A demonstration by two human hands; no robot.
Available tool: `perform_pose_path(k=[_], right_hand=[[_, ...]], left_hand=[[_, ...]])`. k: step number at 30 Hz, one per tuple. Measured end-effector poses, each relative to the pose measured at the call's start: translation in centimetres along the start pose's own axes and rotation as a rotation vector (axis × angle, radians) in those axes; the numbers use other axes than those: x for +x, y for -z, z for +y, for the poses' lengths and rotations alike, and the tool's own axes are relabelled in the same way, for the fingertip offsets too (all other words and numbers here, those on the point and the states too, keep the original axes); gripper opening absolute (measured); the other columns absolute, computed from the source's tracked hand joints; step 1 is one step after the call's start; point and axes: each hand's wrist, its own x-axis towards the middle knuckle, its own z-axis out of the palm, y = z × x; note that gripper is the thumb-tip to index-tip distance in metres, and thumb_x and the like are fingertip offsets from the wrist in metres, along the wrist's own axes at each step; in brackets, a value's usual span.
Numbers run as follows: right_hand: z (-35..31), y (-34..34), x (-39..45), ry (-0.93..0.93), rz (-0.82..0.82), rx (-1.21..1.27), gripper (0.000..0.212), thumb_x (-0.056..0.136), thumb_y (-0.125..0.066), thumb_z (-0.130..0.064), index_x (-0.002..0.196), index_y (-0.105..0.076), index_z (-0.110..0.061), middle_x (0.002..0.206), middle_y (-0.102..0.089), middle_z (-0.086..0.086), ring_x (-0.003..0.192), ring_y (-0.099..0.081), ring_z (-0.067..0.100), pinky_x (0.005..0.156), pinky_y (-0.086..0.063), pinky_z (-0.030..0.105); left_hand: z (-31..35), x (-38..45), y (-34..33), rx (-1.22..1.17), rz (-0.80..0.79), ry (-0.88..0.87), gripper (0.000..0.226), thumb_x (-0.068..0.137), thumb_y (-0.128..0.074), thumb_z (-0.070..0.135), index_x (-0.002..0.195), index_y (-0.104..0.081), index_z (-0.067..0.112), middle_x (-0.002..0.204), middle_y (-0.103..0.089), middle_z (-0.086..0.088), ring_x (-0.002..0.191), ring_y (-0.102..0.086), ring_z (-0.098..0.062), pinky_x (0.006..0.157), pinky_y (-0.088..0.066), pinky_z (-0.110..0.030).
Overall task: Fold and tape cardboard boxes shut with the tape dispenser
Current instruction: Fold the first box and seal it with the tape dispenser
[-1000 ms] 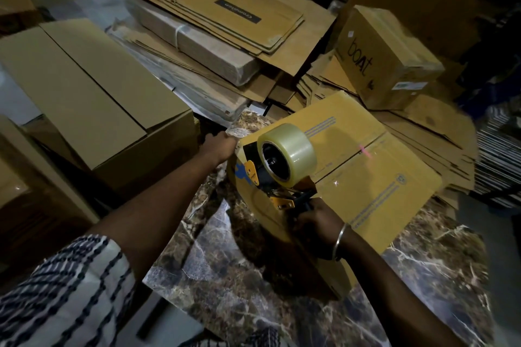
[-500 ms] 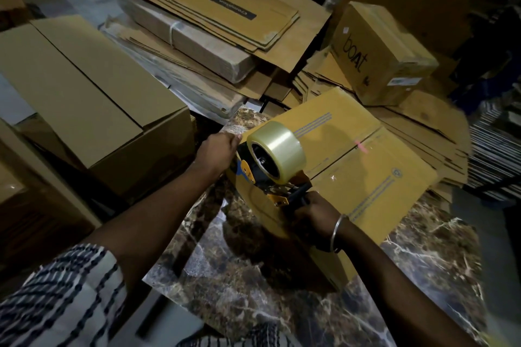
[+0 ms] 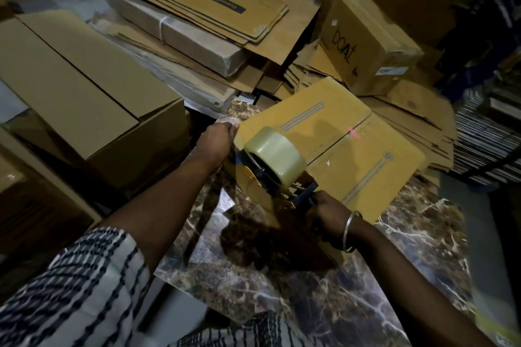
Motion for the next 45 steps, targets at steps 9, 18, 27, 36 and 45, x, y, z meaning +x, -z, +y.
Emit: perform_pose_path(k=[9,18,27,36,45], right_hand=[[0.4,-0.2,-1.4,0.01,-0.059,0.311,0.021,0.057,-0.056,0.004,0.053,-0.063,-0.015,0.049,-0.028,0.003,0.036,-0.022,0.016,0.049,-0.016,0.026],[4.3,1.5,-1.3,-0.033,-0.041,0.393,0.065,0.047,-0.054,0.005,0.111,-0.049,0.018,0.057,-0.037,0.011,0.037,-0.03,0.018,0.045,-0.023,0.022],[5.9,2.9,-3.5,-0.077,0.036,0.336,0.034,0.047,-0.053,0.003,0.08,-0.052,0.014,0.05,-0.043,0.014,0.035,-0.035,0.021,0.045,-0.025,0.023],[9.3,3.2,-4.0,-0.198,0.084,0.328,0.068,0.067,-0.055,0.006,0.133,-0.037,0.013,0.05,-0.038,0.012,0.037,-0.028,0.02,0.047,-0.019,0.029],[9.1,3.2,-4.1,-0.191,0.05,0.377,0.082,0.063,-0.06,0.002,0.14,-0.03,0.009,0.06,-0.039,0.015,0.036,-0.029,0.021,0.042,-0.023,0.026]], left_hand=[[0.1,0.0,-0.9,-0.007,0.006,-0.017,0.048,0.107,-0.035,0.043,0.094,-0.065,0.007,0.096,-0.065,-0.019,0.09,-0.061,-0.038,0.068,-0.04,-0.037],[0.3,0.0,-1.1,0.026,0.018,-0.014,0.045,0.108,-0.034,0.039,0.085,-0.06,0.011,0.092,-0.064,-0.019,0.087,-0.062,-0.037,0.066,-0.037,-0.035],[0.6,-0.1,-1.0,0.007,0.022,0.003,0.047,0.109,-0.033,0.036,0.09,-0.065,0.006,0.09,-0.063,-0.019,0.085,-0.061,-0.036,0.066,-0.037,-0.036],[0.6,-0.7,-1.9,0.055,0.087,0.052,0.043,0.109,-0.032,0.03,0.109,-0.062,0.0,0.11,-0.06,-0.024,0.095,-0.059,-0.04,0.073,-0.046,-0.044],[0.2,-4.5,-3.6,0.003,-0.142,-0.742,0.05,0.102,-0.036,0.055,0.137,-0.06,0.029,0.146,-0.054,0.002,0.143,-0.039,-0.021,0.118,-0.014,-0.053]])
